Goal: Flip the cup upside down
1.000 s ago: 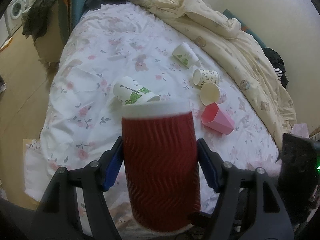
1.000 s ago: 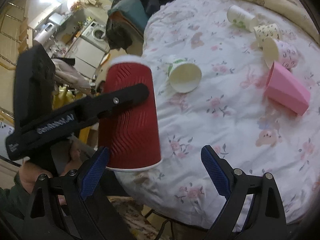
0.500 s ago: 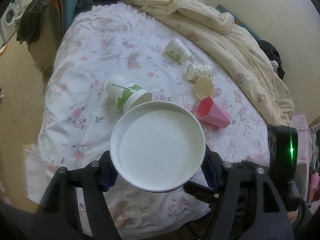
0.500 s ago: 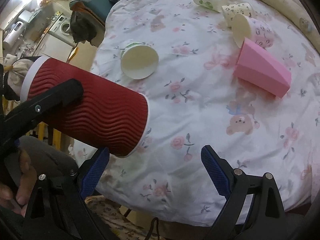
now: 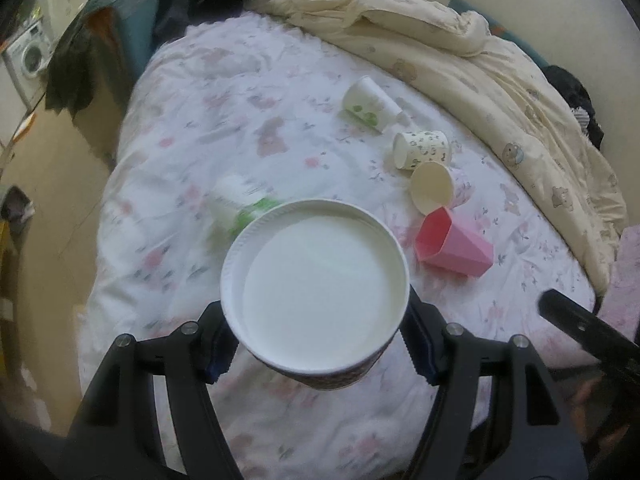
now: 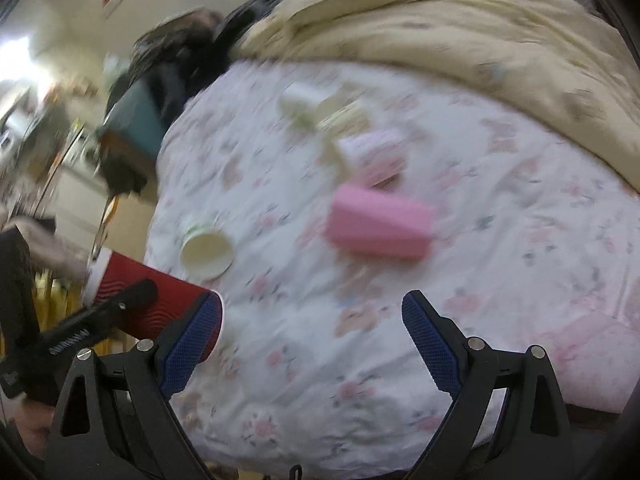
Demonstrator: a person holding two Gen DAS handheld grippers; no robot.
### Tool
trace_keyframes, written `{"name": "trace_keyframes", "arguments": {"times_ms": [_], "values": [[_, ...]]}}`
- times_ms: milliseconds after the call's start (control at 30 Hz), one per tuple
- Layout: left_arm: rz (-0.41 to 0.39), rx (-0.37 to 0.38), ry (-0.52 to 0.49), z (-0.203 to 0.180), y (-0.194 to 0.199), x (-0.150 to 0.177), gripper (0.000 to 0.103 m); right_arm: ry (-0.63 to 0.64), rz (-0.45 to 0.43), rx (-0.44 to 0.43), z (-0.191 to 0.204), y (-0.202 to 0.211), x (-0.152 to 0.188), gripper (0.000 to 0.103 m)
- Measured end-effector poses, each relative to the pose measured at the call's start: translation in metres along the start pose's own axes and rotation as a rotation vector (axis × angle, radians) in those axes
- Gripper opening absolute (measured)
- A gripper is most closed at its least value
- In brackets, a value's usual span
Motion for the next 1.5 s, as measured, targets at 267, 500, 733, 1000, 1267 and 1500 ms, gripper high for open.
{"name": "trace_keyframes", "arguments": {"times_ms": [267,500,733,1000,1267,1500], "values": [[-0.045,-0.106,-0.060,-0.048,-0.035,-0.021,0.067,-0.142,-0.043,-0.059,-0.031,0.016,-0.012,0.095],[-0.017,-0.143,-0.064,-0.058,-0.061,-0.016,0.067,-0.156,-0.044,-0.094,-0.029,0.018,-0.015,0.095],[-0.027,-0.160,-0.090,-0.063,-0.060,-0.013,0.068,-0.151,-0.037,-0.113,-0.024,0.017,-0.015,0.095],[-0.043,-0.169,-0.115,-0.058,-0.048,-0.009,0.096,-0.140,-0.028,-0.102,-0.022,0.014,-0.014,0.095],[-0.117,-0.119,-0.090,-0.041,0.005,-0.008,0.096,-0.099,-0.049,-0.094,-0.014,0.016,-0.015,0.095],[-0.231,-0.084,-0.035,0.000,0.068,-0.006,0.096,0.094,-0.097,-0.071,0.024,0.026,-0.011,0.095]]}}
Point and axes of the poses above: each gripper's, at about its wrist camera, not at the fingertips, and y roughly against the way its jaws point, z to its left, x to its underside, the point moved 8 cm from there along -y, roughly the way its jaws point, and after that the axes turned 13 degrees about -x, right-handed, at the moved point
